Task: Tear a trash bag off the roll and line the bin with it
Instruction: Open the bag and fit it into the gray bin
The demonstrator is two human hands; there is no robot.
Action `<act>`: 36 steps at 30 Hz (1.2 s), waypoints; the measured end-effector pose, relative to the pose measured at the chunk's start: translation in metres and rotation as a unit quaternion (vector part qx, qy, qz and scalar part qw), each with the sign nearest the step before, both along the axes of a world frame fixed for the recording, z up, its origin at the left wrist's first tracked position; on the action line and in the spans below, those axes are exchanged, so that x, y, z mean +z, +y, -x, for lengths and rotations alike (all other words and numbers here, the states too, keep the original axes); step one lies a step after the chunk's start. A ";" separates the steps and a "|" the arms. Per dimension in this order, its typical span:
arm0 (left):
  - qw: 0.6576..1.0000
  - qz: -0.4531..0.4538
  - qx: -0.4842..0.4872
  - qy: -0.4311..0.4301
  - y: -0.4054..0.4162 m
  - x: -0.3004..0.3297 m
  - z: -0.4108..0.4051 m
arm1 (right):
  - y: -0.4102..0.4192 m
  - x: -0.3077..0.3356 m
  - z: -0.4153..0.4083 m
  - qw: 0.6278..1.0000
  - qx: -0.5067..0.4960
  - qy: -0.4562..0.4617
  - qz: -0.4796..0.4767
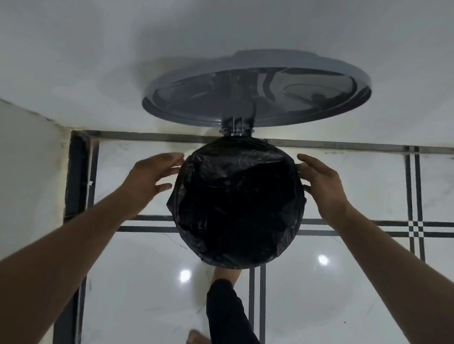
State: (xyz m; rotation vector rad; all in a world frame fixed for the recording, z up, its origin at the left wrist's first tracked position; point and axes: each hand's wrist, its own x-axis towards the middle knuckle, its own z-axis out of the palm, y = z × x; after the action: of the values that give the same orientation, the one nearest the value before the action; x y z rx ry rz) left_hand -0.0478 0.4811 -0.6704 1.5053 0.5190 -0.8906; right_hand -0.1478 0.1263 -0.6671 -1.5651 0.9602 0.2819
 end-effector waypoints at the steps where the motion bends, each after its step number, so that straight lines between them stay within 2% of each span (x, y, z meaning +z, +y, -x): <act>1: 0.999 -0.039 0.018 -0.021 0.004 0.003 0.019 | 0.003 0.003 0.010 0.999 -0.022 0.006 0.043; 4: 0.990 -0.086 0.108 -0.043 0.002 0.011 0.072 | 0.027 0.019 0.048 0.980 -0.102 0.023 0.167; 6: 0.984 -0.064 0.168 -0.016 -0.009 0.015 0.099 | 0.041 0.023 0.071 0.975 -0.126 0.022 0.185; 10: 0.959 -0.022 0.281 0.008 -0.024 0.011 0.122 | 0.055 0.011 0.095 0.983 -0.153 0.027 0.095; 14: 0.922 -0.049 0.383 0.007 -0.027 0.006 0.129 | 0.055 0.013 0.095 0.968 -0.233 0.044 -0.085; 18: 0.928 -0.121 0.351 -0.039 -0.024 0.004 0.128 | 0.047 0.019 0.095 0.945 -0.234 0.103 -0.202; 22: 0.938 -0.162 0.299 -0.069 -0.023 0.002 0.127 | 0.037 0.026 0.090 0.932 -0.231 0.123 -0.250; 25: 0.939 -0.188 0.286 -0.031 -0.025 0.003 0.133 | 0.032 0.027 0.088 0.921 -0.245 0.128 -0.275; 28: 0.927 -0.113 0.351 0.062 -0.027 0.007 0.129 | 0.028 0.027 0.088 0.909 -0.238 0.149 -0.308; 32: 0.927 -0.011 0.354 0.127 -0.027 0.014 0.126 | 0.024 0.025 0.086 0.895 -0.245 0.160 -0.337; 36: 0.911 0.043 0.363 0.189 -0.026 0.023 0.126 | 0.027 0.021 0.085 0.890 -0.258 0.161 -0.340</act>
State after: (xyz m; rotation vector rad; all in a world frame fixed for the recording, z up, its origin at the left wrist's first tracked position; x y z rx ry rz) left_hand -0.1735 0.4548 -0.6475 0.9272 1.2130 -0.5895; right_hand -0.2332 0.1534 -0.6461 -0.5967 1.3164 0.4474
